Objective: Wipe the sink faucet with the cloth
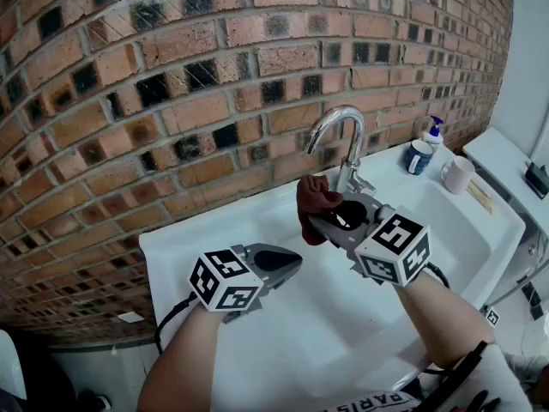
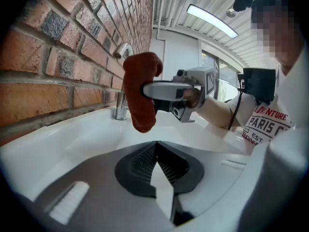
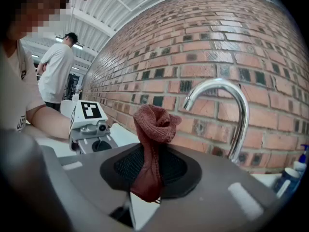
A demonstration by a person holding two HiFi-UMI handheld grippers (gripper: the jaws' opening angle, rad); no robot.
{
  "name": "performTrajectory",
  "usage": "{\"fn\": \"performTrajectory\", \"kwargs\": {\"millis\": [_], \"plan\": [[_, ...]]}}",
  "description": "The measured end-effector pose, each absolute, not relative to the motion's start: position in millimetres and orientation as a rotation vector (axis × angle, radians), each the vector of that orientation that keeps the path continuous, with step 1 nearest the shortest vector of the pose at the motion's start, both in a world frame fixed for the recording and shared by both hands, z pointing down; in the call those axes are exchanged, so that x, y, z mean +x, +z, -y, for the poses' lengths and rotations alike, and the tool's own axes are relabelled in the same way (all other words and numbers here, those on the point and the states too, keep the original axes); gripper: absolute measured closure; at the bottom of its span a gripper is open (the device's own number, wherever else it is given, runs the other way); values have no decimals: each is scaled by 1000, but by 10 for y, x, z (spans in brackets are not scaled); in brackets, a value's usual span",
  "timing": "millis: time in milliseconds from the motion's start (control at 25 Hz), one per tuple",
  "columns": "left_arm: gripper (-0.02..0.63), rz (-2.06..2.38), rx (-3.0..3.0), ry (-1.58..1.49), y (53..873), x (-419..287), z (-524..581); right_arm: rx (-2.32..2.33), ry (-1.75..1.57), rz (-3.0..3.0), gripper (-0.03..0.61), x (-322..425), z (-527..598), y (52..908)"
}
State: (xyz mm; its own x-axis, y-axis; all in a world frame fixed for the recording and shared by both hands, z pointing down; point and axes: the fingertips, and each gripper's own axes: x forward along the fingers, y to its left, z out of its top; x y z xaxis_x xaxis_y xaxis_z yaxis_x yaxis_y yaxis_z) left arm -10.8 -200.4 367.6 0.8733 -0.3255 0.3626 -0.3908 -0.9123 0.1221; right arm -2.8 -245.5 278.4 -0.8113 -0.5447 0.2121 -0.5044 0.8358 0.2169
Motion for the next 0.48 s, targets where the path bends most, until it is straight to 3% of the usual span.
{"fn": "performTrajectory", "kwargs": {"millis": [480], "plan": [[607, 552, 2850, 500, 3671, -110, 1989, 854, -385, 2805, 491, -230, 2667, 1842]]}}
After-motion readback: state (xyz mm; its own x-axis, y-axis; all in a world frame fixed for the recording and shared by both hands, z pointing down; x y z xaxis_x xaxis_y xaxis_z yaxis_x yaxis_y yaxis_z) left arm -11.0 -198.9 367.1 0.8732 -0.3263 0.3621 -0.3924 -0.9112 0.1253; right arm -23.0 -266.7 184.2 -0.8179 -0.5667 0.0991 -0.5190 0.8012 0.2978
